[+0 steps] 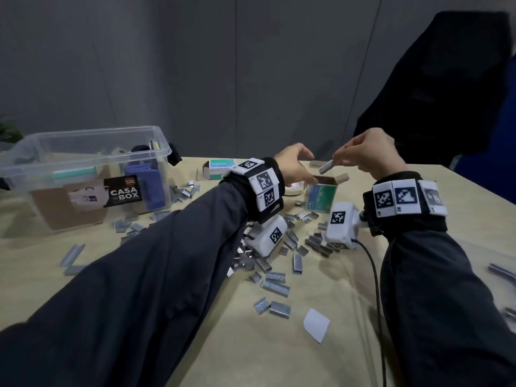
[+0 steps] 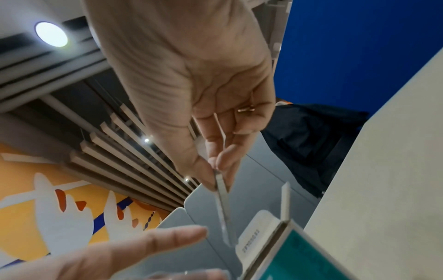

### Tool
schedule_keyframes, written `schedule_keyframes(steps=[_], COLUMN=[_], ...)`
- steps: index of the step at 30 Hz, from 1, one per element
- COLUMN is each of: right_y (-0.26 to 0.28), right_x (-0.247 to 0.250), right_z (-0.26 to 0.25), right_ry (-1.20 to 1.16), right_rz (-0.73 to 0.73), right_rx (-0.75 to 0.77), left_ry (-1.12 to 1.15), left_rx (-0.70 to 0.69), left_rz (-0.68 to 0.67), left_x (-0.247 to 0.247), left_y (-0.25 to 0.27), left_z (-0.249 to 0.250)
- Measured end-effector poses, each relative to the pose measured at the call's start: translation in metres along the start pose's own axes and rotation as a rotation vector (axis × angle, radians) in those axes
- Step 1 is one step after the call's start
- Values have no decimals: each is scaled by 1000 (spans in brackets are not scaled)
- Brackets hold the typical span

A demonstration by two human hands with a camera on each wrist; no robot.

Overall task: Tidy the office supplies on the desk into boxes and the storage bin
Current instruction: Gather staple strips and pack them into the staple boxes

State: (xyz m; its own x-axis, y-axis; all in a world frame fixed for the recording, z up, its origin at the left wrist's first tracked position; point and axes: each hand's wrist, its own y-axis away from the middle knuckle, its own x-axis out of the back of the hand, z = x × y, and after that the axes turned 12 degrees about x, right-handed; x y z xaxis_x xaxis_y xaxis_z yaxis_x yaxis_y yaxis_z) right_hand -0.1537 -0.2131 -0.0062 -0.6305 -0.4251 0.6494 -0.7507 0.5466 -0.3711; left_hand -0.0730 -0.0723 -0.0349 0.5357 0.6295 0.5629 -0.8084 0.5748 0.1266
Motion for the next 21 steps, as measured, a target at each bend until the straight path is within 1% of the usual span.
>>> schedule_keyframes(steps=[2,6,8,10,11,13,15,17,19,21], right_y=[1,5,10,17,21,30,38,37,35,32], right_x=[2,1,-1,-3,-4,-9,-12,-14,-17,-21], right_z=[-1,-4,-6,-4,-2,2,5,7,8,10], right_ry=[80,231,280,303,304,284,244,199,216,271], right_rz=[-26,-46,-52,-42,-21,43,108,150,129,83], right_rx=[-2,-2,-9,-16,-6,46,83,91,103,124], left_ry=[-20,-47,-49,1,27,36,4,-33,-60,-64], left_rx=[-7,-63,-62,-41,-22,45,99,114,106,101], left_rz=[-37,-33,55,155,175,131,16,-36,-31,-61], left_x=[-4,-12,-19,-23,-24,-24,-24,-25,-23,-21], left_y=[-4,-9,-12,-13,-13,-11,-10,-8,-5,-2], left_z=[3,5,5,7,8,8,8,8,9,11])
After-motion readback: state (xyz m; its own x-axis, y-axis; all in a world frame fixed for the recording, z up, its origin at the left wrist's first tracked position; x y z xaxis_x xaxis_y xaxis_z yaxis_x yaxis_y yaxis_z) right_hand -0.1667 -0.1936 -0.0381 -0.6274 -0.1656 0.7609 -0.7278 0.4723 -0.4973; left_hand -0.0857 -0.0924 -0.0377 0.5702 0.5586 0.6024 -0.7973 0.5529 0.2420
